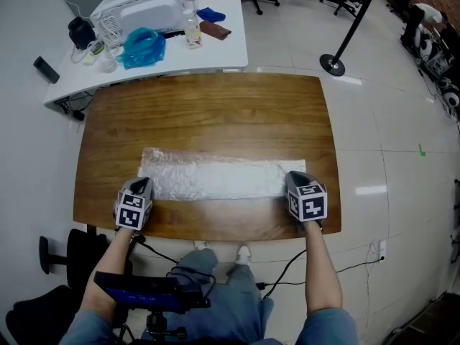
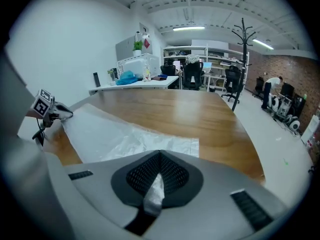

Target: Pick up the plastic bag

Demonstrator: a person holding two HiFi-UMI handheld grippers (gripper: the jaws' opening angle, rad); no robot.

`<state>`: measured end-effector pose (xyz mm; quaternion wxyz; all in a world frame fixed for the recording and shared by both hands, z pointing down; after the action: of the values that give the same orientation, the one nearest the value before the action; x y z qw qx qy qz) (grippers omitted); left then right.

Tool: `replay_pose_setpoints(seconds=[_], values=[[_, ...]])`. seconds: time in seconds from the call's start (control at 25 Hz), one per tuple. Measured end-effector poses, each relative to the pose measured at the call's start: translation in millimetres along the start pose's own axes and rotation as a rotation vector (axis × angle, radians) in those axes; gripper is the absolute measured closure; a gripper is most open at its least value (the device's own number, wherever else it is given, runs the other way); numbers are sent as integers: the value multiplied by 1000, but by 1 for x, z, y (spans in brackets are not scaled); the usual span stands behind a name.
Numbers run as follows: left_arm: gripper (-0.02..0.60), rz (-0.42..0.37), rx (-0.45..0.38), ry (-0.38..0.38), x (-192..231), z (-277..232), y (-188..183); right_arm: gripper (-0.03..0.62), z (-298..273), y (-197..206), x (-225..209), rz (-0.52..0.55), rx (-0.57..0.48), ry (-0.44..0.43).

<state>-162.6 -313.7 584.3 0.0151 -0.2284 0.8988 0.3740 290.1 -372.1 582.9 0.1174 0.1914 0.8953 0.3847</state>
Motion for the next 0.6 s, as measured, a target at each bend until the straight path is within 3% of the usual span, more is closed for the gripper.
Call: replay_pose_setpoints(seconds=[0.16,0.28,0.6], values=[[563,4,-7,-7,2,1,-2,594,1,0,-1,12,6,2],[563,1,-41,-32,10,2,-7,594,11,-16,0,-26,-53,-7],[563,70,-193,-24,-15,32,-64,594,39,-65,14,-34,-205,-75]])
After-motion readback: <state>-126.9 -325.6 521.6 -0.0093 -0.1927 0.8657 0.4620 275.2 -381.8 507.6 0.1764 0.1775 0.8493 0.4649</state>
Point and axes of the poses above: the fingertips, and each gripper's own axes: z backward along the fingers, x to its left, y out of its underside, the point moved 2 cm from there along z, backward along the fingers, and after that the axes turned 4 degrees about -x, right-handed, at the moved point
